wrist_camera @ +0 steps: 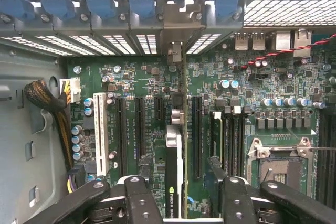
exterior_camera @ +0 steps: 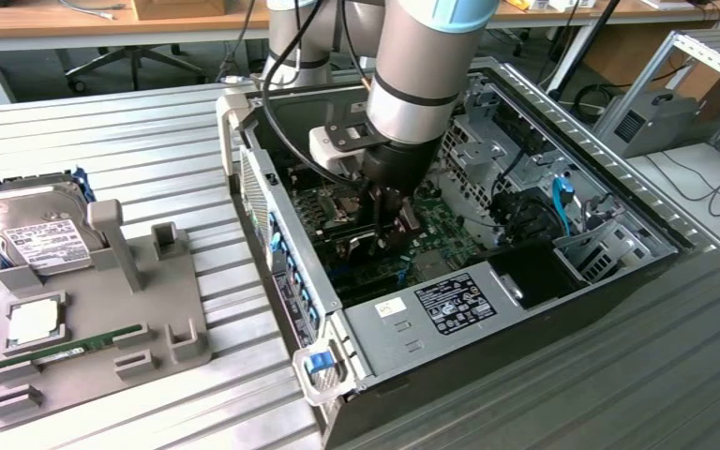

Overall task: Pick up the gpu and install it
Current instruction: 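Insert the gpu into the slot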

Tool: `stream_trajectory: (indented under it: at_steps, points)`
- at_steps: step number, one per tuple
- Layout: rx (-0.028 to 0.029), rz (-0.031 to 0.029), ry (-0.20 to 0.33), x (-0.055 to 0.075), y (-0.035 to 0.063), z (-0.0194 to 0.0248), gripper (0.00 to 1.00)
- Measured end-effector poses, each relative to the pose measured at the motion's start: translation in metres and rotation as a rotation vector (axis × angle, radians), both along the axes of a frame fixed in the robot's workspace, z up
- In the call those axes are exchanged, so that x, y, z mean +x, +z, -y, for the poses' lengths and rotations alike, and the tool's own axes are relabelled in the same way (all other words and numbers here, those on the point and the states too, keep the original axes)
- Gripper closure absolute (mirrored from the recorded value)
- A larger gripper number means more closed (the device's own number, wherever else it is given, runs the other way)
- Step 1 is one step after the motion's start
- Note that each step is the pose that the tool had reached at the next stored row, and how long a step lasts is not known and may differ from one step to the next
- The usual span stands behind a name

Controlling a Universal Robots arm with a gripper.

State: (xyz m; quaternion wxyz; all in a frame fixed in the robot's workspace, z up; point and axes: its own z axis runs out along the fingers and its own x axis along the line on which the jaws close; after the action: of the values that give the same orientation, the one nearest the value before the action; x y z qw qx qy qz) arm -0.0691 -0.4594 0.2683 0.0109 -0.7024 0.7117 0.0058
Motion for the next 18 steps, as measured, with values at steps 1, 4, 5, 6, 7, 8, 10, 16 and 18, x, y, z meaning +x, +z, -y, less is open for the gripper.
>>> stream_trajectory:
  at_steps: [1,4,5,6,7,8,10,16,18]
  points:
    - [-0.0002,0.0000,0.000,0.0000,0.0000,0.0001,0.47]
    - [-0.0004,0.0001,0.000,0.0000,0.0000,0.0002,0.47]
    - [-0.0004,0.0000,0.000,0.0000,0.0000,0.0005,0.47]
    - [-0.0004,0.0000,0.000,0.0000,0.0000,0.0007,0.47]
    - [-0.0004,0.0000,0.000,0.0000,0.0000,0.0010,0.47]
    - [-0.0004,0.0000,0.000,0.0000,0.0000,0.0014,0.47]
    - [-0.0004,0.0000,0.000,0.0000,0.0000,0.0020,0.47]
    - [-0.0004,0.0000,0.000,0.0000,0.0000,0.0025,0.47]
    - [-0.0003,0.0001,0.000,0.0000,0.0000,0.0024,0.47]
